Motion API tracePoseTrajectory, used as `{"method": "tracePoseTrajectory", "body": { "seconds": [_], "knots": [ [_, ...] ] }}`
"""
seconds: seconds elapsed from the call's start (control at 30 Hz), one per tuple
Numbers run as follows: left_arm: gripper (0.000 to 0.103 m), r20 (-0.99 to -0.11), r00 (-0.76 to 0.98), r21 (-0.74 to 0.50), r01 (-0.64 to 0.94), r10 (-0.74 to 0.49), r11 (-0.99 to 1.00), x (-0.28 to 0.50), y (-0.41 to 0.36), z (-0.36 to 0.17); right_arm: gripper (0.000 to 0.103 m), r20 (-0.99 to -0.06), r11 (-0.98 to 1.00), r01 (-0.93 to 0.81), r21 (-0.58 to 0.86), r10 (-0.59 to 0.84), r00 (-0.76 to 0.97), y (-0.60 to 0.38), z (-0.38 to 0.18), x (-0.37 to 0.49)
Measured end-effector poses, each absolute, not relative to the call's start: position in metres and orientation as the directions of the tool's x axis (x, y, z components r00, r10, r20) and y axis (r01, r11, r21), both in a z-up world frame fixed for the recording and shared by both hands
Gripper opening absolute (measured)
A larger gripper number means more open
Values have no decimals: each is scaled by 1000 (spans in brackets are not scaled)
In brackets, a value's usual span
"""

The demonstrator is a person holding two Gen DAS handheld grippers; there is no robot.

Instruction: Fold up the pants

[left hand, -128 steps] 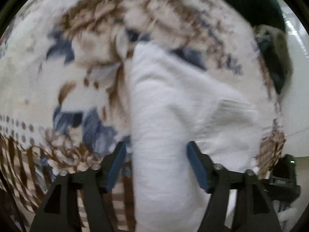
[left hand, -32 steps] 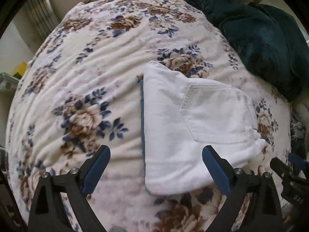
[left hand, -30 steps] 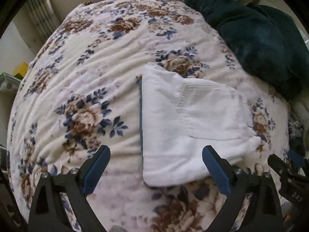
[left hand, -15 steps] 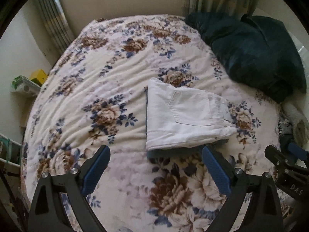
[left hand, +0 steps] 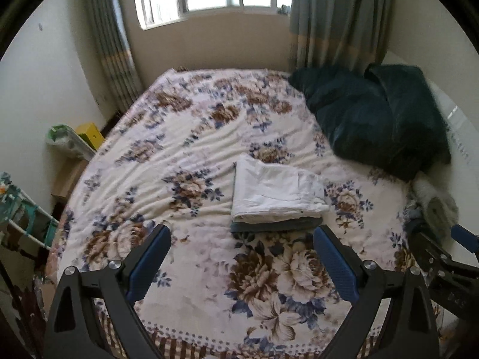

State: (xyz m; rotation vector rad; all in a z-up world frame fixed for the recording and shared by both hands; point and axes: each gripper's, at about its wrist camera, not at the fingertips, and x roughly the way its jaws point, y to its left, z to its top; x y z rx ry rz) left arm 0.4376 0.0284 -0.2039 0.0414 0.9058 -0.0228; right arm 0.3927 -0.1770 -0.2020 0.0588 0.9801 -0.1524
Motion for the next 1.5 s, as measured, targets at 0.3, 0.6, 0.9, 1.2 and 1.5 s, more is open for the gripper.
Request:
{"method": "tracePoseTrajectory", "body": {
  "seconds": [0.3,0.6,0.9,1.2,1.5],
  "knots": [
    [98,-719,695,21,-4,18,1000,339,26,-128,95,-764,993,114,-15,-85,639,-187,-103,282],
    [98,-668,743,39,-29,47,999,264,33,-68,95,-728,996,83,-11,-65,682,-182,-29,190],
    [98,-653,756,59,-4,42,998,226,37,-45,95,-695,999,52,-18,-50,718,-163,21,132],
    [101,-665,747,21,17,2,1000,236,37,-48,95,-703,999,49,2,-33,710,-166,22,141],
    [103,-671,741,57,13,29,998,284,29,-65,98,-732,995,98,-23,-83,676,-177,-16,212]
  ]
}}
